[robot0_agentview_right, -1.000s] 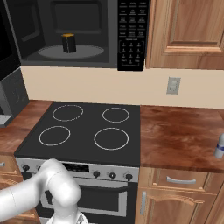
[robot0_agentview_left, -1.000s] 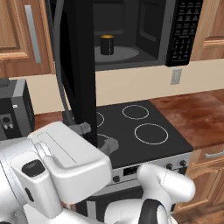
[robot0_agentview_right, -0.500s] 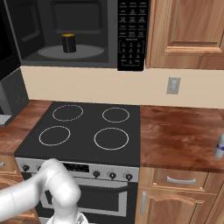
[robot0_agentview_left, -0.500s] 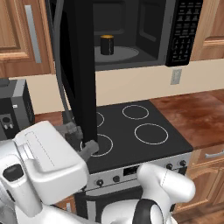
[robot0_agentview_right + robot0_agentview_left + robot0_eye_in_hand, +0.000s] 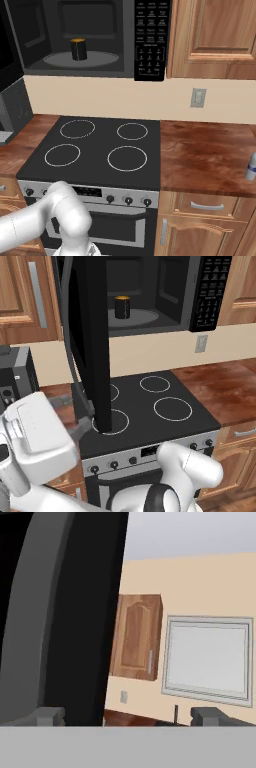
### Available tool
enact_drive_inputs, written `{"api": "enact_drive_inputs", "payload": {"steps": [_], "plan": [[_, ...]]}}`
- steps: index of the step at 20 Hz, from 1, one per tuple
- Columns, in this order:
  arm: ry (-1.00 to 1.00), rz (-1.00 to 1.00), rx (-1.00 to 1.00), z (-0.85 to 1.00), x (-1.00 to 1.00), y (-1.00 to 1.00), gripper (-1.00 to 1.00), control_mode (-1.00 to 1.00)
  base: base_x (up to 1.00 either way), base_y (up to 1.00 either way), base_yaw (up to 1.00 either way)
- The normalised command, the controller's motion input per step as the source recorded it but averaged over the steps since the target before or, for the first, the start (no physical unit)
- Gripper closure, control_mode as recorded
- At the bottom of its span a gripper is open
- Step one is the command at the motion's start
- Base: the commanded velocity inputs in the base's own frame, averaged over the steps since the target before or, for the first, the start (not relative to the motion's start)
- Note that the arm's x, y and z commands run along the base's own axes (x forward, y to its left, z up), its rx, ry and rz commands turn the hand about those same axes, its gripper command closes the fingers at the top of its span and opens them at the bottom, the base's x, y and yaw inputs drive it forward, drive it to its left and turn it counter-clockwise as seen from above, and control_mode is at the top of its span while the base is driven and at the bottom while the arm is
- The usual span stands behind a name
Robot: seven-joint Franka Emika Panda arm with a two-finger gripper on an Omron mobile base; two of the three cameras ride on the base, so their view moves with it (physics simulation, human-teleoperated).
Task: Pick the mug from the counter and place it inside the microwave. Then close the microwave.
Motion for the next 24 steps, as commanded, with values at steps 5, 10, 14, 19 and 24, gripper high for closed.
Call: {"api": "enact_drive_inputs", "payload": {"steps": [5,10,14,19,24], "plan": [[-0.03,-0.01,-0.02,-0.1,0.26,0.2,-1.0,-1.0,0.0,0.0,0.0],[0.0,-0.01,-0.03,-0.05,0.27,0.19,-1.0,-1.0,0.0,0.0,0.0],[0.0,0.0,-0.04,-0.02,0.27,0.16,-1.0,-1.0,0.0,0.0,0.0],[0.0,0.0,-0.04,0.0,0.32,0.13,-1.0,-1.0,0.0,0.0,0.0],[0.0,-0.01,-0.03,0.0,0.34,0.02,-1.0,-1.0,0.0,0.0,0.0]]}}
